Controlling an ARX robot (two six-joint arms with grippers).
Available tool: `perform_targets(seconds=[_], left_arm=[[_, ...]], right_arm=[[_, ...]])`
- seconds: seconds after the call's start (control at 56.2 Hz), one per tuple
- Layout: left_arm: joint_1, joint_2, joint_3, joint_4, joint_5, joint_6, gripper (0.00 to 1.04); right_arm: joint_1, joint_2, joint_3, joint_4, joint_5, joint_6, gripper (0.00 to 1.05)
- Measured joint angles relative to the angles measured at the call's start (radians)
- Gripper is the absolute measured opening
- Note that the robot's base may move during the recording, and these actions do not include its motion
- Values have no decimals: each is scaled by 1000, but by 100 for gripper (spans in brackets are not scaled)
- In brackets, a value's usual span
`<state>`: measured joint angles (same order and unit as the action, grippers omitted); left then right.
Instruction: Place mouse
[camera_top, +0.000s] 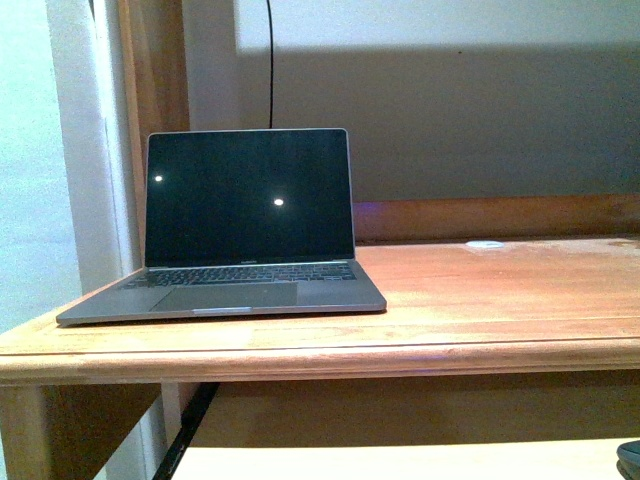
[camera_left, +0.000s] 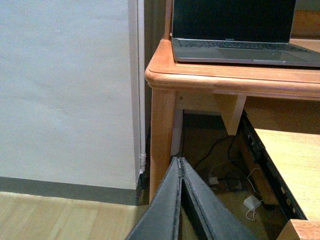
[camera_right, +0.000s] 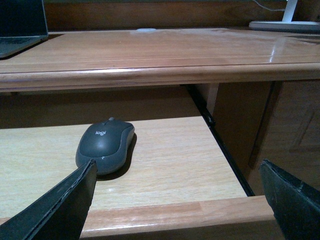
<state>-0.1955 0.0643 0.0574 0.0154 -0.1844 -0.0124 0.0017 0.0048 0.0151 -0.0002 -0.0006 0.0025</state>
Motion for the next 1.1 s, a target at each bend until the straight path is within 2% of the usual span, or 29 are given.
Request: perform_targets(seconds=[0.089, 0.142, 0.214, 0.285, 0.534, 0.748, 0.783, 0.961, 1.104], left_arm=[[42, -14, -11, -5, 55, 1, 3], [128, -47, -37, -12, 155, 2, 3], [178, -54, -49, -16, 166, 2, 3], [187, -57, -49, -16, 181, 2, 3], [190, -59, -49, -16, 182, 2, 3], [190, -59, -49, -16, 182, 2, 3], [190, -59, -49, -16, 182, 2, 7], [190, -59, -49, -16, 182, 2, 44], [190, -59, -49, -16, 182, 2, 69]], right_arm=[[0, 0, 0, 0, 0, 0, 97], [-3, 3, 0, -3, -15, 5, 97], [-66, 80, 34, -69, -225, 59, 97], [-71, 200, 65, -28, -315, 103, 97], [58, 474, 182, 199, -164, 114, 97], [190, 649, 273, 251, -41, 83, 97], [217, 674, 284, 250, -19, 75, 97], [389, 880, 338, 298, 156, -8, 97], [429, 1052, 398, 344, 238, -27, 97]])
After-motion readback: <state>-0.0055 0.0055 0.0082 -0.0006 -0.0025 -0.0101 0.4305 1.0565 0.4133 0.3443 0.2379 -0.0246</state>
